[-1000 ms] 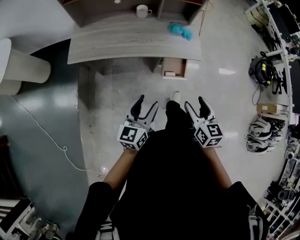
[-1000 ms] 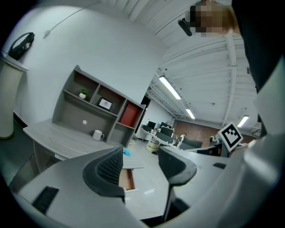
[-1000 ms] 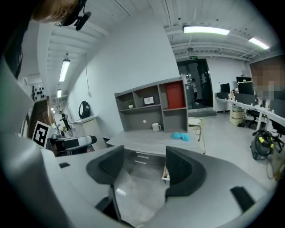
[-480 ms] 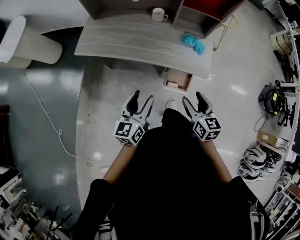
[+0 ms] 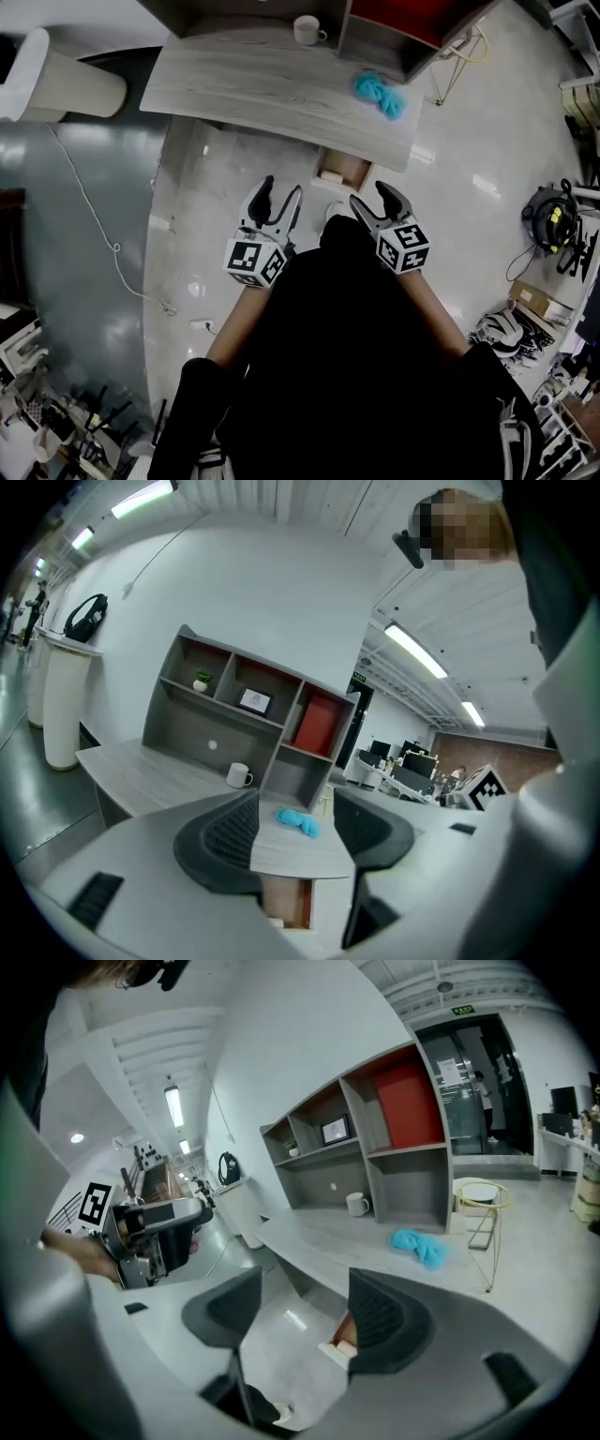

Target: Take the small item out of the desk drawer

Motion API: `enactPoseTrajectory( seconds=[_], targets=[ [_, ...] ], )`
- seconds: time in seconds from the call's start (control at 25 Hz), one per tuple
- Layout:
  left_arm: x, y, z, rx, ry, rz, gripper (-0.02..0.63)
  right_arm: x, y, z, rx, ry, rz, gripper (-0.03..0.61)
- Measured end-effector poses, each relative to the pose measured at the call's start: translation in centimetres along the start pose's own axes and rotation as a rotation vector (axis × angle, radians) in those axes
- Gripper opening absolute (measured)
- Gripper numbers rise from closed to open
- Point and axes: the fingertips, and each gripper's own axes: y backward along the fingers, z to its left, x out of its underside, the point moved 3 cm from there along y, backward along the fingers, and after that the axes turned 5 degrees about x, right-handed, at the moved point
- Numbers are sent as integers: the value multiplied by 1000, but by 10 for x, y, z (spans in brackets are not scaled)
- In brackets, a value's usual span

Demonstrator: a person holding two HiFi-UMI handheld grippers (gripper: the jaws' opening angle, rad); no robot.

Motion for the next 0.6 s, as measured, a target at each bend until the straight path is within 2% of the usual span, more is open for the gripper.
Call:
enactPoseTrajectory(
  seconds=[0.24, 0.6],
  targets=[
    [12, -19, -7, -116, 3, 12, 227, 32, -37, -33, -90, 28, 126, 273],
    [52, -19, 0, -196, 65, 72, 227, 79, -90, -52, -147, 72, 281, 275]
  ],
)
